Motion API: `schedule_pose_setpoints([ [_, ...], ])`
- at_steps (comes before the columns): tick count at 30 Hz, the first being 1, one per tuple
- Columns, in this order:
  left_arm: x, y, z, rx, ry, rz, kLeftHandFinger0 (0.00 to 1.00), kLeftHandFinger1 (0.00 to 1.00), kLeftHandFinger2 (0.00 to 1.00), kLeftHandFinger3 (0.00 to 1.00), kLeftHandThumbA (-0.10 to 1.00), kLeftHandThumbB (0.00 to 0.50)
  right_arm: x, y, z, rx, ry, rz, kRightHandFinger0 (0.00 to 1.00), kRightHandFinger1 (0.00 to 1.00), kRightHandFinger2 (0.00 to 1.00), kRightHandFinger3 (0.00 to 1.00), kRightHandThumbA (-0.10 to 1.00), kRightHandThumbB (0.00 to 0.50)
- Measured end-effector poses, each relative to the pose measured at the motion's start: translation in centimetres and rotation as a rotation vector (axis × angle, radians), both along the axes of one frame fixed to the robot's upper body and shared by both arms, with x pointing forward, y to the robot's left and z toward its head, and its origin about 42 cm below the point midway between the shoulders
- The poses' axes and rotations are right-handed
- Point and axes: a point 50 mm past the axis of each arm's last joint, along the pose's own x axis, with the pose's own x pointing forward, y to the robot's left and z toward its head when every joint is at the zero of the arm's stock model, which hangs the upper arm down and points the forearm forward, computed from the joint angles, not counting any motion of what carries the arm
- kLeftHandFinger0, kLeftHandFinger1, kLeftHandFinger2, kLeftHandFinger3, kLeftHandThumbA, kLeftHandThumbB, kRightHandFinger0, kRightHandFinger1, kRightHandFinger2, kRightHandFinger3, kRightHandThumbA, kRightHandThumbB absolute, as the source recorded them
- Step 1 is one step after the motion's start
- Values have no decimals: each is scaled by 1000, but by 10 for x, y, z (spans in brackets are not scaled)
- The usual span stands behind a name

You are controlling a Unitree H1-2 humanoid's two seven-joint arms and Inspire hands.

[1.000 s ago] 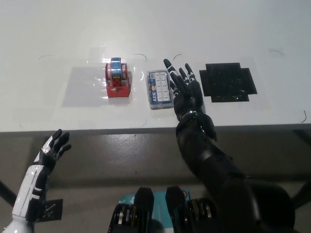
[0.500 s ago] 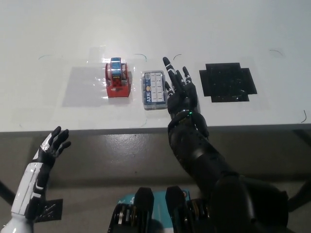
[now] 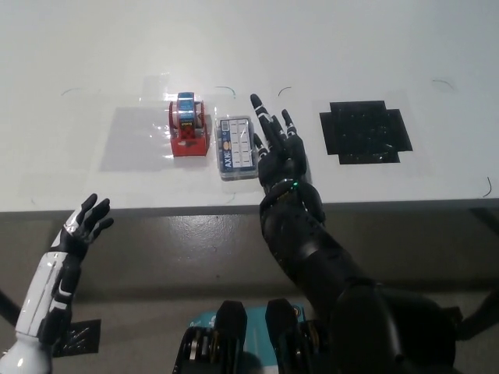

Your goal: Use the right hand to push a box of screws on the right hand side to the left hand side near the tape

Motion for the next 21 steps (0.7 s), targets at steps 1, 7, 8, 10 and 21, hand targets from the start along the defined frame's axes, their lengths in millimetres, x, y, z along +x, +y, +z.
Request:
schedule_pose_setpoints([
  [1, 0, 0, 0, 0, 0, 0, 1000, 1000, 1000, 1000, 949, 8, 0, 1, 0, 0, 0, 1, 1000, 1000, 1000, 1000, 1000, 228],
  [7, 0, 0, 1, -1, -1, 0, 1000, 1000, 1000, 1000, 936, 5, -2, 5, 0, -10, -2, 15, 1000, 1000, 1000, 1000, 1000, 221],
  [8, 0, 0, 1, -2, -1, 0, 1000, 1000, 1000, 1000, 956, 5, -2, 6, 0, -12, -2, 17, 1000, 1000, 1000, 1000, 1000, 201],
  [10, 1, 0, 1, -1, -1, 0, 1000, 1000, 1000, 1000, 958, 5, -3, 8, 0, -13, -3, 21, 1000, 1000, 1000, 1000, 1000, 203],
  [21, 0, 1, 1, 0, -3, 2, 1000, 1000, 1000, 1000, 964, 10, -5, 16, 3, -90, -35, 68, 1000, 1000, 1000, 1000, 1000, 284],
])
